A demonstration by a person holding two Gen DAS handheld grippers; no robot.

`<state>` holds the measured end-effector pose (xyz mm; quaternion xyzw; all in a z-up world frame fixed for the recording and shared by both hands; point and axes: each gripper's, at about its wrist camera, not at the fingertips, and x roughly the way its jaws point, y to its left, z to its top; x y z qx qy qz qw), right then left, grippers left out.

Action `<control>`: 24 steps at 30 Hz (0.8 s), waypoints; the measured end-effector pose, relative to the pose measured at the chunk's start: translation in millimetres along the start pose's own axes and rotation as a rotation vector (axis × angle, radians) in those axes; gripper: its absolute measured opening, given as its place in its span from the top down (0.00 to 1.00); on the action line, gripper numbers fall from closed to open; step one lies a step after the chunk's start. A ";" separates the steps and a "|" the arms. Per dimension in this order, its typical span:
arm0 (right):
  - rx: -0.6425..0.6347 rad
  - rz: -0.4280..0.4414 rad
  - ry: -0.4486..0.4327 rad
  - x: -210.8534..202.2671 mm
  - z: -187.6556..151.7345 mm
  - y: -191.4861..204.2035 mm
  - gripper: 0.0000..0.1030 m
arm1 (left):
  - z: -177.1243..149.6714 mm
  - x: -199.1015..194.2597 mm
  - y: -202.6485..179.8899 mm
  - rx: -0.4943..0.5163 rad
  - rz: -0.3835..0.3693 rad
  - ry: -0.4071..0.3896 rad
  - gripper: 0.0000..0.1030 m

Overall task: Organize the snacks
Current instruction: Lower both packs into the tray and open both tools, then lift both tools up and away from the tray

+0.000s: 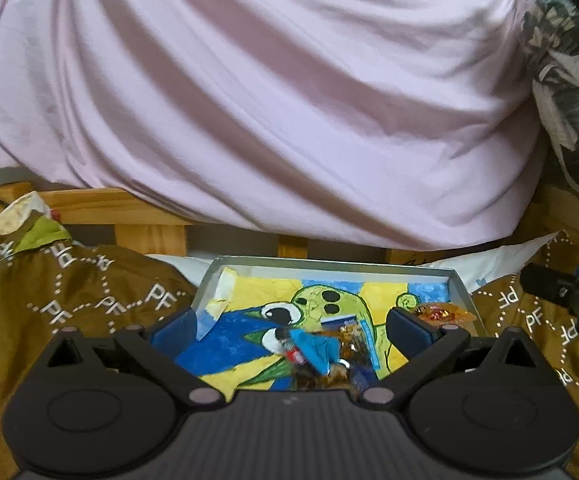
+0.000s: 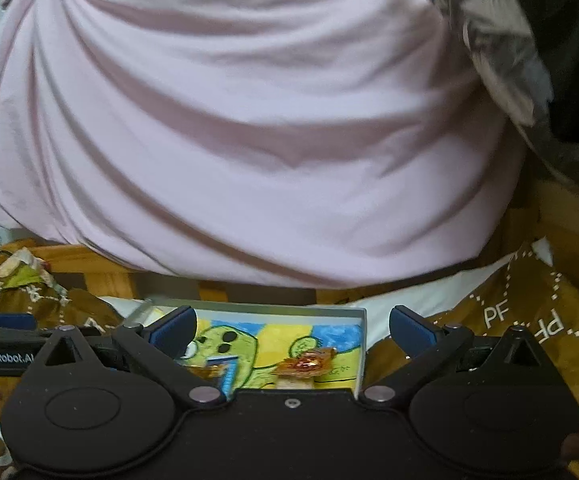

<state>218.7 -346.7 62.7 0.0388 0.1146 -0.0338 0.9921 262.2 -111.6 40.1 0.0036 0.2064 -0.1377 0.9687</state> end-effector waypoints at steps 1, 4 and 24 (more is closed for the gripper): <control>-0.003 0.001 -0.010 -7.6 0.1 2.9 0.01 | -1.7 -6.6 1.9 -0.001 0.004 -0.002 0.00; -0.004 -0.002 -0.028 -30.4 -1.6 9.0 0.01 | -6.8 -23.8 6.7 0.000 0.008 -0.008 0.00; 0.000 0.006 0.117 -121.2 -41.7 42.2 0.01 | -63.1 -118.2 27.5 0.008 0.007 -0.008 0.00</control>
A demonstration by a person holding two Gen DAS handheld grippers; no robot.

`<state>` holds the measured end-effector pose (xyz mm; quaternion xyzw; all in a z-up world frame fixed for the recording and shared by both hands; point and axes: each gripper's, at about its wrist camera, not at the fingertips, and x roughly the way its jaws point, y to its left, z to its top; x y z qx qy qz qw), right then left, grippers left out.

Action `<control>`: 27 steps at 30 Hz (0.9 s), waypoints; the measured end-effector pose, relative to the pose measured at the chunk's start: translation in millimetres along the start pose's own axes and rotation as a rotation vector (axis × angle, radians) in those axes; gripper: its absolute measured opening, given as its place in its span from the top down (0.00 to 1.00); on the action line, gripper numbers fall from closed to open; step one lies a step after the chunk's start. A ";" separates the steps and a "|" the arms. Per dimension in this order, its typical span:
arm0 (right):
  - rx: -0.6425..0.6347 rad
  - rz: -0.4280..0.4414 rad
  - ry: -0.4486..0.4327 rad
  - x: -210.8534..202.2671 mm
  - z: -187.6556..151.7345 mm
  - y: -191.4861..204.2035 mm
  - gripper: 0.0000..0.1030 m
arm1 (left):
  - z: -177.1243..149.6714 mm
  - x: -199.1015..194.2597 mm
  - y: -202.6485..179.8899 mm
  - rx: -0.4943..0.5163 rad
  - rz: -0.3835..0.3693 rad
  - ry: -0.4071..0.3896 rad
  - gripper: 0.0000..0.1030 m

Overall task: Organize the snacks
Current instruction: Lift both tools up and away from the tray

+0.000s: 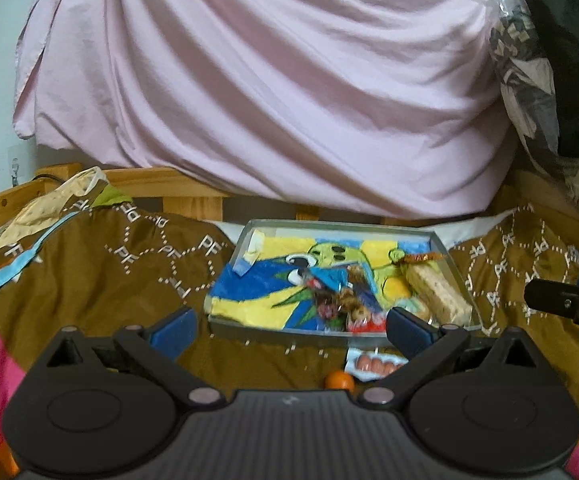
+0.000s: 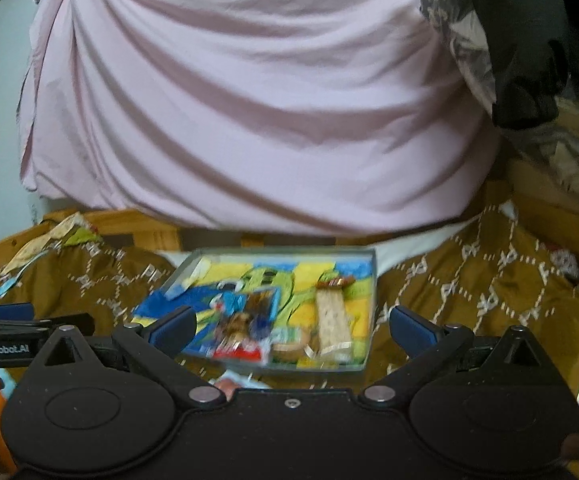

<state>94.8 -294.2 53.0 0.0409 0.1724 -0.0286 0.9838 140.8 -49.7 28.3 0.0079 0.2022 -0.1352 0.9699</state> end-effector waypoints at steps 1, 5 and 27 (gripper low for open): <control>-0.002 -0.004 0.013 -1.7 -2.3 2.1 0.01 | -3.1 -2.3 -0.6 0.007 0.007 0.008 0.00; -0.005 -0.015 0.071 -6.3 -11.4 8.6 0.01 | -13.9 -9.0 -3.4 0.038 0.033 0.051 0.00; -0.084 -0.039 0.360 18.1 -43.3 22.6 0.01 | -46.5 -1.3 -15.8 0.148 0.076 0.249 0.00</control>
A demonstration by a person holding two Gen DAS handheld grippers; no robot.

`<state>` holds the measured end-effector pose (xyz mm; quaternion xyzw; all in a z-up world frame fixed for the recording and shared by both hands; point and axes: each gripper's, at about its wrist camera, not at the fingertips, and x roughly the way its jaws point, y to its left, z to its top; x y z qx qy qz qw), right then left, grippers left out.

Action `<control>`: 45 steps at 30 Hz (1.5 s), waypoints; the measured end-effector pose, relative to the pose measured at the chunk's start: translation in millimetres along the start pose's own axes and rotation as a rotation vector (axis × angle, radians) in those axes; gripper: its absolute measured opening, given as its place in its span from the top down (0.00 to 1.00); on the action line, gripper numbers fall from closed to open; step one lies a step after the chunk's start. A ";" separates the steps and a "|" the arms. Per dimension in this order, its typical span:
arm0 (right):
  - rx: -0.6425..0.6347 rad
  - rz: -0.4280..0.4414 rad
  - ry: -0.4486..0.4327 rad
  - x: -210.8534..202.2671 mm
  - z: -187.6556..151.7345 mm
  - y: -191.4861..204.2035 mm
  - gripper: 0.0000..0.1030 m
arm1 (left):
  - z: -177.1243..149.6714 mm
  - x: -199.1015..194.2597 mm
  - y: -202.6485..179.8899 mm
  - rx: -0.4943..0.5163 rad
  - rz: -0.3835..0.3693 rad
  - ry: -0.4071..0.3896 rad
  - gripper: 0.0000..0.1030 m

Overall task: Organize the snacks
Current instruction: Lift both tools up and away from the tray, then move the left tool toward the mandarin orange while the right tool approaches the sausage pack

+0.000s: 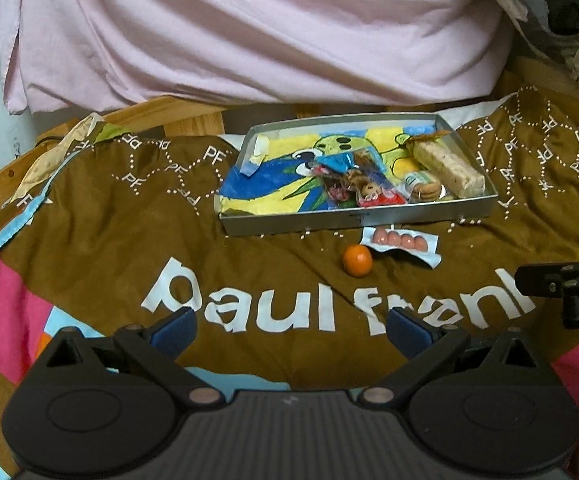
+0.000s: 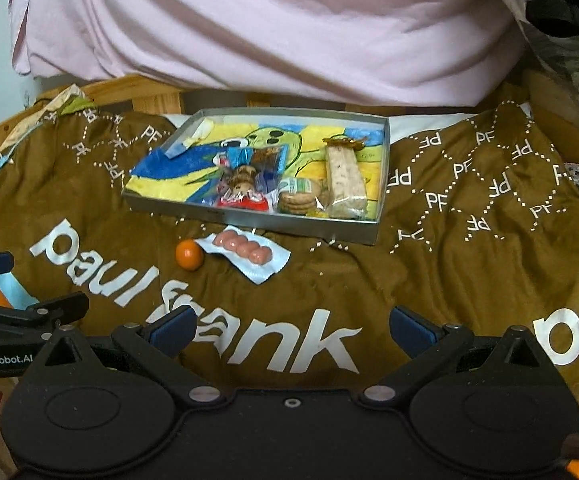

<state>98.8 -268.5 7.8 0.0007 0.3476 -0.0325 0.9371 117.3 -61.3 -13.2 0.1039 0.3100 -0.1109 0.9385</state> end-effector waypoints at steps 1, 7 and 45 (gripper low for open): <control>-0.005 0.002 0.004 0.7 -0.1 0.5 0.01 | -0.1 0.6 0.2 -0.001 0.002 0.003 0.00; -0.013 0.009 0.008 1.6 0.1 0.8 0.01 | -0.7 4.8 1.8 -0.011 0.003 0.019 0.00; 0.126 0.132 -0.049 50.5 63.6 -86.8 0.01 | 31.0 68.5 14.1 -0.168 0.006 0.064 0.00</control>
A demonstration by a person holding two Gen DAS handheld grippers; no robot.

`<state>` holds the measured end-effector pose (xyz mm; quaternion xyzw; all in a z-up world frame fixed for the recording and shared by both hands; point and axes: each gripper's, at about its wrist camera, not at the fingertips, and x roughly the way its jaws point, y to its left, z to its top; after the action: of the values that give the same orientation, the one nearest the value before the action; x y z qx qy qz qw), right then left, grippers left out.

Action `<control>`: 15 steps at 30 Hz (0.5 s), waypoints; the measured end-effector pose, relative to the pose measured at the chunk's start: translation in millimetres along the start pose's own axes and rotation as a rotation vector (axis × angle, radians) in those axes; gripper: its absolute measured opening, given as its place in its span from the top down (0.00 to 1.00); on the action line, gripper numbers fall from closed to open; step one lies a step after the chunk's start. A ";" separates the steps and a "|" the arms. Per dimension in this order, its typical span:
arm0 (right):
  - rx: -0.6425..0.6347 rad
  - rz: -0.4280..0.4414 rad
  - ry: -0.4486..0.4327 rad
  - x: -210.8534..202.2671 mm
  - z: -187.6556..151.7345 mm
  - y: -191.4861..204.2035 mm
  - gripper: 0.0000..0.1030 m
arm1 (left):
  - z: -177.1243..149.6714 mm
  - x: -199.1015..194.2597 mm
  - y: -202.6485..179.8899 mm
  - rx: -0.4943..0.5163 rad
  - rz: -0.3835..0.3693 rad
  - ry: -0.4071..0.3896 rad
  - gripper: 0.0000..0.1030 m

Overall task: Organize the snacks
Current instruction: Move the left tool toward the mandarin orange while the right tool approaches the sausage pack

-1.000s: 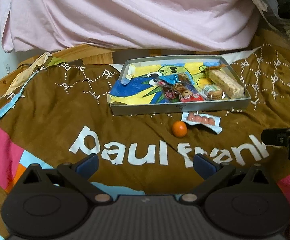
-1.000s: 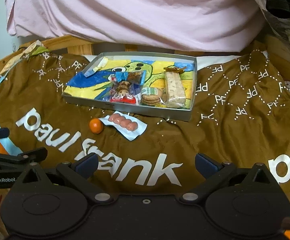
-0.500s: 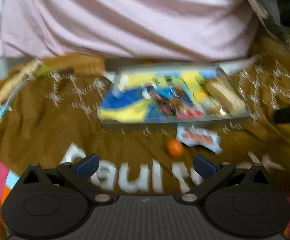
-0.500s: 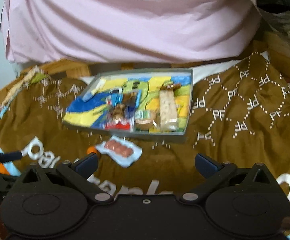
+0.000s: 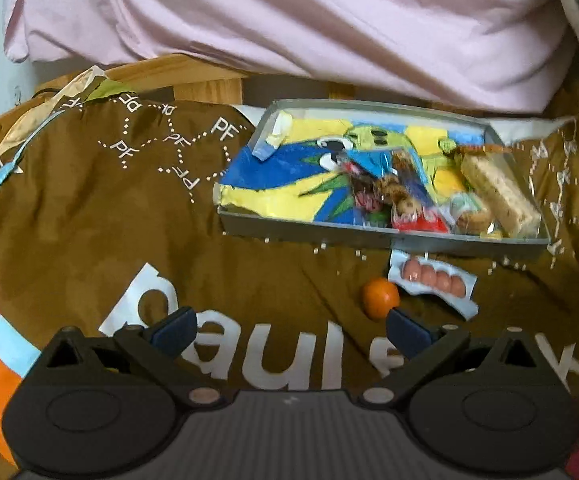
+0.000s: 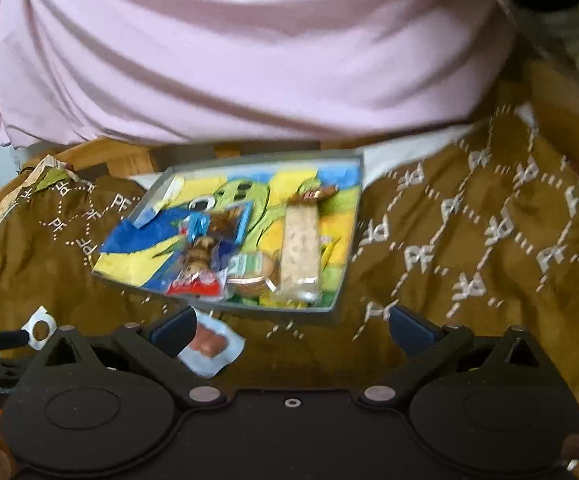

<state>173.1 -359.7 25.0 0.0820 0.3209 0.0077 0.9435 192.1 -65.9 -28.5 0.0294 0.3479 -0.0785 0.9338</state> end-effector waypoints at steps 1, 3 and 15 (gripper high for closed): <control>-0.008 0.008 -0.001 0.8 0.3 2.2 0.01 | -0.8 0.4 2.5 -0.016 -0.006 -0.002 0.00; -0.042 0.020 -0.008 4.2 -0.4 8.2 0.01 | -1.7 5.8 7.0 -0.046 -0.020 0.013 0.00; -0.319 0.173 0.060 47.9 -14.4 33.0 0.01 | -4.8 32.2 15.4 -0.119 -0.042 0.051 0.00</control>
<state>203.7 -321.7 -9.9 -0.0414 0.3355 0.1422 0.9303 215.5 -54.2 -53.2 -0.0315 0.3764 -0.0766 0.9227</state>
